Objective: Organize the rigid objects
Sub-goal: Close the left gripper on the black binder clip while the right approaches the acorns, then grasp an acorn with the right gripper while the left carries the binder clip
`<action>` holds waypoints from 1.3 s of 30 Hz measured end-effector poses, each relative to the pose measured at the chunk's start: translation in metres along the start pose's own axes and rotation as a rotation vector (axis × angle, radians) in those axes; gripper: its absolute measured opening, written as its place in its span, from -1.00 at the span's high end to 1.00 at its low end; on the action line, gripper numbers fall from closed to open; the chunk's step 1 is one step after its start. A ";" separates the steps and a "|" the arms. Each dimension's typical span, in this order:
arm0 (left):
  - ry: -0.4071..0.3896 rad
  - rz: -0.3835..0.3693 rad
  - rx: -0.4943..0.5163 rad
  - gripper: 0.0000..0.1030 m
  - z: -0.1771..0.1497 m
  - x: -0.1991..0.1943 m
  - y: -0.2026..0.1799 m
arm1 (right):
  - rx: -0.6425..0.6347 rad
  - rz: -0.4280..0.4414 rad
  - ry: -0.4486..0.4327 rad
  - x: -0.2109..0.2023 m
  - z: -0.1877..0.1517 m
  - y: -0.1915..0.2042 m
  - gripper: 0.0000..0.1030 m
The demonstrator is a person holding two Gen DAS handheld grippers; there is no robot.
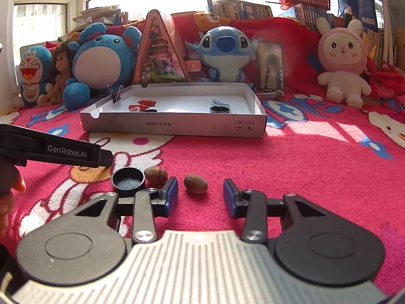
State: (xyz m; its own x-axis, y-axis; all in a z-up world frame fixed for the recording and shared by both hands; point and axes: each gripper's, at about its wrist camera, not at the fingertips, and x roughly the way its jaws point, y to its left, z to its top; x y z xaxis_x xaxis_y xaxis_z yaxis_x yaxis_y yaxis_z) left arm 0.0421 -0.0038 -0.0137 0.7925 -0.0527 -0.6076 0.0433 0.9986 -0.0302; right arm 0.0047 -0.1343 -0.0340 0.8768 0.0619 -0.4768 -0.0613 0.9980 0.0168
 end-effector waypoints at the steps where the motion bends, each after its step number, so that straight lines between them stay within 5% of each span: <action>1: -0.002 0.005 0.011 0.18 0.000 0.001 -0.001 | -0.001 0.000 0.003 0.000 0.000 0.000 0.19; 3: -0.009 0.013 0.023 0.41 0.001 0.002 -0.002 | -0.006 -0.006 0.011 0.001 0.001 0.001 0.40; 6: -0.005 0.011 0.027 0.41 0.003 0.002 -0.002 | -0.013 -0.007 0.022 0.003 0.003 0.003 0.54; 20: -0.037 -0.006 0.019 0.41 0.027 -0.004 0.002 | -0.009 -0.005 0.013 0.016 0.024 0.003 0.55; 35: -0.106 -0.027 0.014 0.41 0.093 0.008 0.009 | 0.009 -0.018 0.025 0.055 0.080 -0.010 0.56; 39: -0.067 -0.047 -0.026 0.41 0.115 0.025 0.016 | 0.009 -0.019 0.040 0.068 0.094 -0.013 0.56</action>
State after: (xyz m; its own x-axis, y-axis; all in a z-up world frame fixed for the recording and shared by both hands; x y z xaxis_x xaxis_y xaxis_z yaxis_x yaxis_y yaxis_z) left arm 0.1323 0.0104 0.0621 0.8289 -0.0986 -0.5507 0.0662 0.9947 -0.0784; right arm 0.1102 -0.1419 0.0153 0.8580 0.0429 -0.5119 -0.0405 0.9991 0.0158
